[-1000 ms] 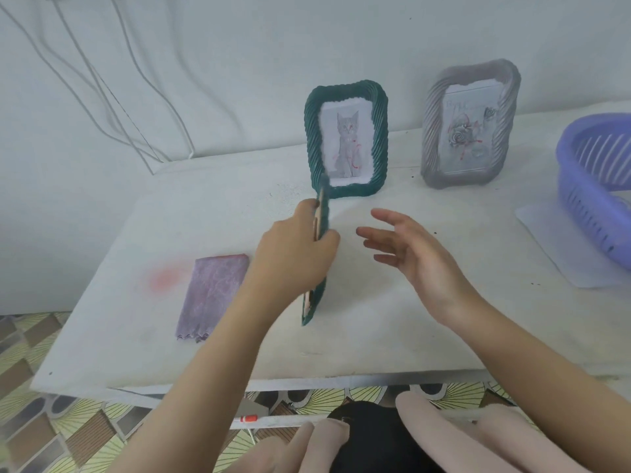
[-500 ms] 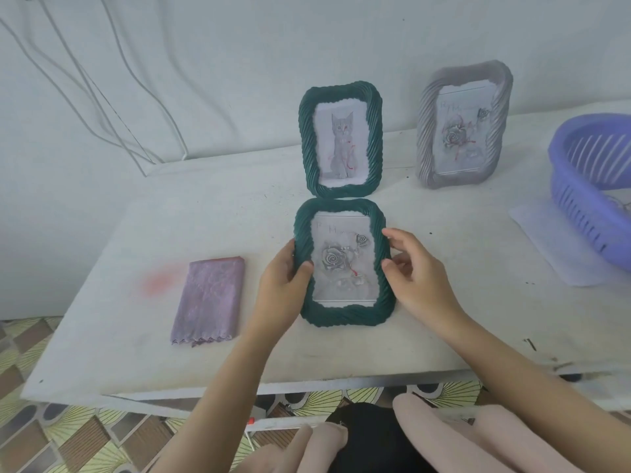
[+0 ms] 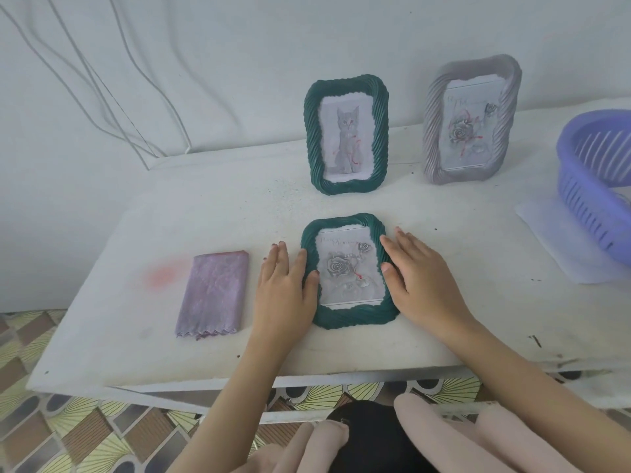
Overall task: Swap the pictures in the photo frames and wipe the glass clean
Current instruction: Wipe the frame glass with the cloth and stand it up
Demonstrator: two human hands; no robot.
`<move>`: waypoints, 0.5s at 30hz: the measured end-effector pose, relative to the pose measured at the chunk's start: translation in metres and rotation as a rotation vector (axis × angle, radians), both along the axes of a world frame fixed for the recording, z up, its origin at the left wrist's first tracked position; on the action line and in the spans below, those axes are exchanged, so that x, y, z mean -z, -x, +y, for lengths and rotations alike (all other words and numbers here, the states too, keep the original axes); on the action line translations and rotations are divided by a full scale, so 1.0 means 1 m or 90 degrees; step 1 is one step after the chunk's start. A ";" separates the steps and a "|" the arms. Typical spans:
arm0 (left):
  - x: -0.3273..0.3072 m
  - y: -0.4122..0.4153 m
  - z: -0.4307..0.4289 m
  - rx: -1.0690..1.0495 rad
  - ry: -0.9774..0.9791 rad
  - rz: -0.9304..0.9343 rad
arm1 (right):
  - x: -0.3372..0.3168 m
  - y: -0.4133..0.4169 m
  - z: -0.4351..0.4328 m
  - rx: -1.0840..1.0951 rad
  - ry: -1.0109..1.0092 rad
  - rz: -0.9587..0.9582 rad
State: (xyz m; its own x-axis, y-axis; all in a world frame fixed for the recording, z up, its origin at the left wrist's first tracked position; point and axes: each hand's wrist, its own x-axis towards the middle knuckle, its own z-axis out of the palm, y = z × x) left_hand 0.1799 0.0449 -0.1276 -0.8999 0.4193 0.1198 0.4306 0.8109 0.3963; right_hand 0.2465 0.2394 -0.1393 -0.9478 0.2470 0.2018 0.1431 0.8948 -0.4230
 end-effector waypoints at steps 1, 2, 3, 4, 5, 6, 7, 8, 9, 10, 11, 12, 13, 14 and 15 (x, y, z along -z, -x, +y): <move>-0.001 0.001 -0.003 0.003 -0.008 -0.002 | 0.001 0.000 0.000 -0.004 -0.008 -0.015; -0.003 0.002 -0.007 0.002 -0.018 0.005 | 0.002 0.001 0.001 -0.006 -0.011 -0.020; -0.004 0.004 -0.012 -0.005 -0.032 0.025 | 0.002 0.001 0.001 -0.004 -0.012 -0.023; -0.005 0.006 -0.019 -0.022 -0.048 0.048 | 0.001 0.001 0.000 -0.001 -0.012 -0.022; -0.008 0.009 -0.026 -0.048 -0.069 0.064 | 0.001 0.001 0.000 0.002 -0.009 -0.023; -0.011 0.012 -0.034 -0.083 -0.091 0.067 | 0.001 0.001 0.000 0.003 -0.009 -0.024; -0.013 0.017 -0.043 -0.120 -0.110 0.065 | 0.001 0.001 0.000 0.004 -0.008 -0.025; -0.015 0.020 -0.052 -0.156 -0.114 0.063 | 0.000 0.001 -0.001 0.003 -0.008 -0.024; -0.016 0.023 -0.061 -0.184 -0.105 0.070 | 0.000 0.001 -0.001 0.002 -0.009 -0.022; -0.018 0.025 -0.068 -0.211 -0.087 0.073 | 0.000 0.001 -0.001 0.001 -0.008 -0.021; -0.016 0.027 -0.075 -0.240 -0.071 0.060 | 0.000 0.001 -0.001 0.002 -0.006 -0.020; -0.015 0.027 -0.079 -0.277 -0.056 0.026 | 0.000 0.001 0.000 0.003 -0.004 -0.019; -0.014 0.028 -0.083 -0.314 -0.051 -0.011 | 0.000 0.000 -0.001 0.003 -0.003 -0.021; -0.015 0.029 -0.086 -0.344 -0.055 -0.044 | 0.000 0.000 -0.001 0.004 0.000 -0.023; -0.017 0.029 -0.088 -0.362 -0.070 -0.067 | -0.001 0.000 -0.001 0.004 0.003 -0.025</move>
State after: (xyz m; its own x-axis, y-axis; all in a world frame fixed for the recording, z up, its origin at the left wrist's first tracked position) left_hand 0.1509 -0.0433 -0.1109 -0.9893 -0.1425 0.0329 -0.1063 0.8550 0.5076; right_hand 0.2469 0.2385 -0.1387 -0.9534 0.2533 0.1638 0.1647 0.8921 -0.4208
